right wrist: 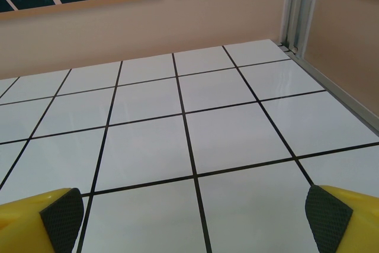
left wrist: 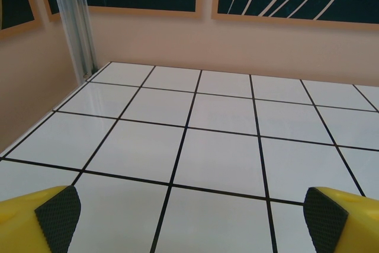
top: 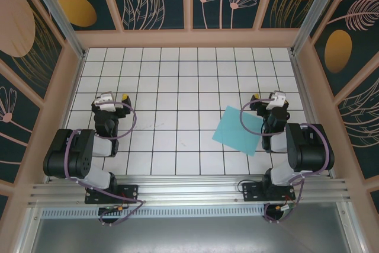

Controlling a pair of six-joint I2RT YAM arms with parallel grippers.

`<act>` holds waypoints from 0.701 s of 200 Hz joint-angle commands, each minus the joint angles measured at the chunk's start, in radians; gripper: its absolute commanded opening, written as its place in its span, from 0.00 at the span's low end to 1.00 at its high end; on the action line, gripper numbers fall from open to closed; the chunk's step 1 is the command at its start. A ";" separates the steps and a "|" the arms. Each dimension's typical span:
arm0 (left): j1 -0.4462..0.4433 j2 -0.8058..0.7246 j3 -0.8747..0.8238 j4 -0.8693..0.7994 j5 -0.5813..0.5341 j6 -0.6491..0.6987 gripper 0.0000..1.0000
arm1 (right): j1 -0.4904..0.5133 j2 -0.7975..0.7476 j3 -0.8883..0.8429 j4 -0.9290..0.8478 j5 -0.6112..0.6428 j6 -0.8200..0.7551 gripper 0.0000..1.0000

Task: Fold a paper plane with a square sheet of paper (pick it up from the middle)
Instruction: Move the square sheet of paper to the center of the table.

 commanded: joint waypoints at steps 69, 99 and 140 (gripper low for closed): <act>0.009 -0.002 0.013 0.009 0.012 0.014 0.99 | 0.007 0.002 -0.013 0.049 0.004 0.011 0.99; 0.008 -0.004 0.011 0.012 0.008 0.014 0.99 | 0.000 -0.001 -0.001 0.022 -0.058 -0.003 0.99; 0.009 -0.054 -0.068 0.113 0.011 0.011 0.99 | 0.009 -0.029 -0.011 0.020 -0.059 -0.023 0.99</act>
